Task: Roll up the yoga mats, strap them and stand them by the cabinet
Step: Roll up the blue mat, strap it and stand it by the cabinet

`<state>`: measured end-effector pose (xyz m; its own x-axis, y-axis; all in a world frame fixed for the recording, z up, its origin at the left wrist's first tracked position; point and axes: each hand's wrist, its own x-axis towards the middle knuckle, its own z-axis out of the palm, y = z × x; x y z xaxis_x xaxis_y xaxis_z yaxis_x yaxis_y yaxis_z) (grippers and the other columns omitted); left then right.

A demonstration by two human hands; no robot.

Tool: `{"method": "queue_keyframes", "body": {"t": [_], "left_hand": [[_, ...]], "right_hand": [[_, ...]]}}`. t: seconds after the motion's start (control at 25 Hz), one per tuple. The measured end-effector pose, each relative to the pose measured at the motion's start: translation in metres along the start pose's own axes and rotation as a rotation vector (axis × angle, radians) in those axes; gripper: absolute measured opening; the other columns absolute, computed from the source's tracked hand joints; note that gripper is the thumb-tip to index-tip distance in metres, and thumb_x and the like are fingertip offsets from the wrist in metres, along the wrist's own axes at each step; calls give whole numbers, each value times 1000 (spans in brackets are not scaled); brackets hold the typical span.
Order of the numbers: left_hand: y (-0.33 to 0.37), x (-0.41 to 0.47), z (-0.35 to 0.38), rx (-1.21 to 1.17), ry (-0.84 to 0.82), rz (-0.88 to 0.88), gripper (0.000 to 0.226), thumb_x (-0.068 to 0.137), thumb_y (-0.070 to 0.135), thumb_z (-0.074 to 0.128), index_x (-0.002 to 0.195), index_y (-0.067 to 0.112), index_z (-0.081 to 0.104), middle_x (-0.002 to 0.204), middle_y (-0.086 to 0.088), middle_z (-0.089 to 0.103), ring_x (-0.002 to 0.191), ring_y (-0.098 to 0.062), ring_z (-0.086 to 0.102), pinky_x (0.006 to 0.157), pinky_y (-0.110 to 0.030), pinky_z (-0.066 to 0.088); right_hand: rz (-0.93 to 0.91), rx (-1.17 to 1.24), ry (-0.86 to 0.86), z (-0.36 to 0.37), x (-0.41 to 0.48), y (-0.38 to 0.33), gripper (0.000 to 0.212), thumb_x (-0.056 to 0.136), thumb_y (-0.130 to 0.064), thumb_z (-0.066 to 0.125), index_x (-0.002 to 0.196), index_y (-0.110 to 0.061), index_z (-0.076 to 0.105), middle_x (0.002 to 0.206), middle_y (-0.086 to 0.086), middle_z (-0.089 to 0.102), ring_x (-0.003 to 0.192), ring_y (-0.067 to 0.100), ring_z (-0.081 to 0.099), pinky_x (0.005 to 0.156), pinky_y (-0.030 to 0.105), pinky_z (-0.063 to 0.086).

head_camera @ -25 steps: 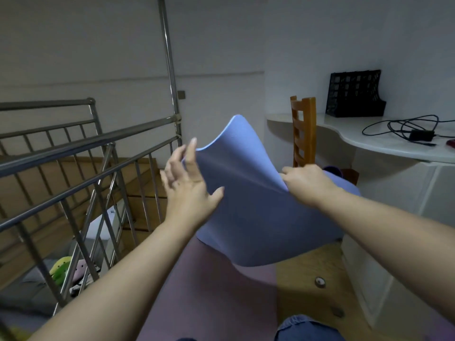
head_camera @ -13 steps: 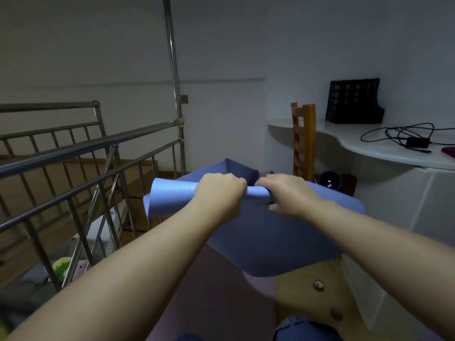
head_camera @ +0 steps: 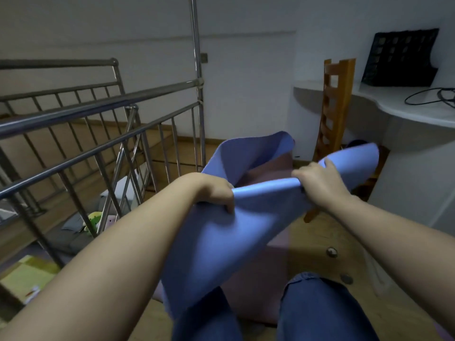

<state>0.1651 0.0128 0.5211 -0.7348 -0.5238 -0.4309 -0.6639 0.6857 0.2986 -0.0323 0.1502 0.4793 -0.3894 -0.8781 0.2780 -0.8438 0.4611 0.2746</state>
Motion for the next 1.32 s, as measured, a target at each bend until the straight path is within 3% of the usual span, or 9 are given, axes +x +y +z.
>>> {"method": "queue_keyframes", "body": {"t": [0.16,0.36,0.48,0.64,0.8,0.96,1.04,1.16,1.32], "left_hand": [[-15,10,-7,242,76,-24,27,85,17,59,112,19,59,106,-4,61,100,-26,61,84,-32,49],[-26,17,1,466,383,-22,24,87,9,48,108,19,55,103,-4,56,99,-29,56,69,-36,41],[-24,11,2,605,590,10,24,90,7,47,111,17,51,108,-7,54,101,-29,54,72,-34,34],[-23,7,11,574,371,-78,40,87,12,54,125,18,46,123,-8,53,110,-31,55,80,-41,48],[-3,2,30,359,83,88,72,75,41,76,134,23,39,128,-2,53,112,-26,53,91,-39,46],[6,6,68,344,209,262,45,81,40,70,114,17,50,114,-6,56,90,-22,50,69,-31,36],[-4,5,81,422,339,262,35,84,35,66,108,15,49,111,-6,50,94,-25,54,66,-33,36],[-23,-1,101,499,426,197,34,87,35,63,108,12,47,112,-7,45,102,-28,51,66,-36,35],[-34,-13,141,630,499,226,47,63,44,83,86,13,56,90,-7,54,84,-29,54,61,-33,33]], "right_hand": [[-106,-150,220,-23,15,-4,20,80,3,51,88,-14,61,78,4,59,87,29,54,112,60,12],[-149,-217,120,-33,-2,-14,19,84,-2,47,87,-17,57,78,0,53,87,27,55,113,55,13],[-171,-164,38,-37,-10,-20,18,87,-6,48,91,-21,57,86,-1,58,94,25,56,106,47,27],[-221,-95,-75,-34,-17,-34,16,85,-7,50,86,-23,49,91,1,59,81,24,52,66,32,33],[-227,-8,-263,-30,-27,-47,10,86,-10,52,87,-19,46,75,-1,41,72,24,44,58,31,32],[-313,58,-297,-18,-39,-72,12,85,-14,54,95,-20,51,77,-2,40,74,22,46,54,29,29],[-330,114,-228,-9,-44,-73,17,83,-20,56,99,-18,50,84,-1,46,81,24,52,58,31,32],[-333,99,-66,20,-60,-67,40,74,-33,66,107,-17,50,101,3,49,87,27,53,66,34,37],[-290,32,63,67,-100,-64,56,46,-43,78,87,-15,54,84,6,51,74,28,50,61,39,42]]}}
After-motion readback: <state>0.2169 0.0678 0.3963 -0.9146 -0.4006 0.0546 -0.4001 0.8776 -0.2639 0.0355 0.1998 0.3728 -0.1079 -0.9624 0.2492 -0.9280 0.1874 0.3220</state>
